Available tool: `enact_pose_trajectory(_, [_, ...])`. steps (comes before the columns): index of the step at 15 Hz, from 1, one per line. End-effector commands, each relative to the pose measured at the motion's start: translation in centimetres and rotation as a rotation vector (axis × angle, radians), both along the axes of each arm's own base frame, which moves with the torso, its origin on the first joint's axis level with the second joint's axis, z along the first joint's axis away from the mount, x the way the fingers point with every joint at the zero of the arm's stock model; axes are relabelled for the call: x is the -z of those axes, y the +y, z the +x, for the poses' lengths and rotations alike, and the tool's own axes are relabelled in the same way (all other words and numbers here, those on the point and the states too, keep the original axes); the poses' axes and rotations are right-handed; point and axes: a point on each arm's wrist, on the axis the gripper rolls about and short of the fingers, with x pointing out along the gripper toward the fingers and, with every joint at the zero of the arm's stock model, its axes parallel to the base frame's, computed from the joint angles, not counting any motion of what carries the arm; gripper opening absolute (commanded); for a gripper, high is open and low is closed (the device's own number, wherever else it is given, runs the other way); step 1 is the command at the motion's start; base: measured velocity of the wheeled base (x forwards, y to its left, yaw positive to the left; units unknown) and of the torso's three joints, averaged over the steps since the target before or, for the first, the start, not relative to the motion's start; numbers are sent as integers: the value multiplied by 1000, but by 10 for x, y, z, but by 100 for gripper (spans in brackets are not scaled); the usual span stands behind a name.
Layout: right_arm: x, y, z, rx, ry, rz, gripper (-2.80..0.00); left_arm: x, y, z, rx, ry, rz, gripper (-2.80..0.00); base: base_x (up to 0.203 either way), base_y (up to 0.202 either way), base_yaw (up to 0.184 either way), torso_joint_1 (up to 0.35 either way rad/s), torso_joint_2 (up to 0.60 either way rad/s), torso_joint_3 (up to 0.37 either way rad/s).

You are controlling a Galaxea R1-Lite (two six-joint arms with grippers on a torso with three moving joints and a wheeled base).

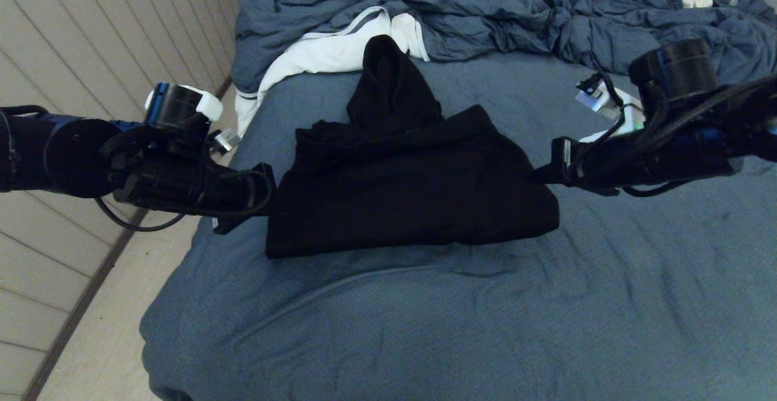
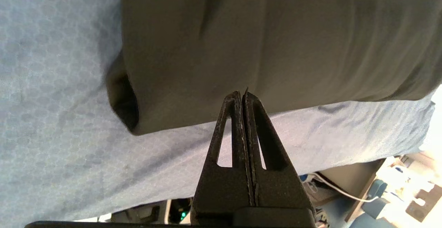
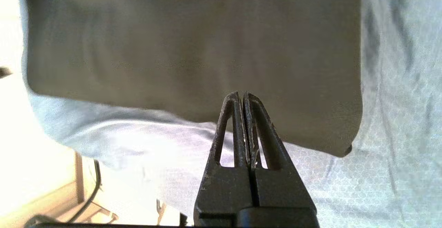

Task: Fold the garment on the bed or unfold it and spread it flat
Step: Fold the black sweatshirt

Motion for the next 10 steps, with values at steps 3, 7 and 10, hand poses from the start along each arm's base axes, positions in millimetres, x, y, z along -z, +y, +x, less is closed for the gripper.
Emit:
enact_pose_trajectory(3, [1,6,2,-60,-28,-66,-280,18,9,2,-53,48,47,-280,0,0,0,0,0,0])
enact_pose_trajectory(7, [6,4,10,-51,-27,-83,-280,23,7,13,-64,9,46,-280,0,0,0,0,0,0])
enact_pose_trajectory(10, [-3,2,2,-52,-55,-79,-280,16,10,12,-140,-38,96,0,0,0,0,0,0,0])
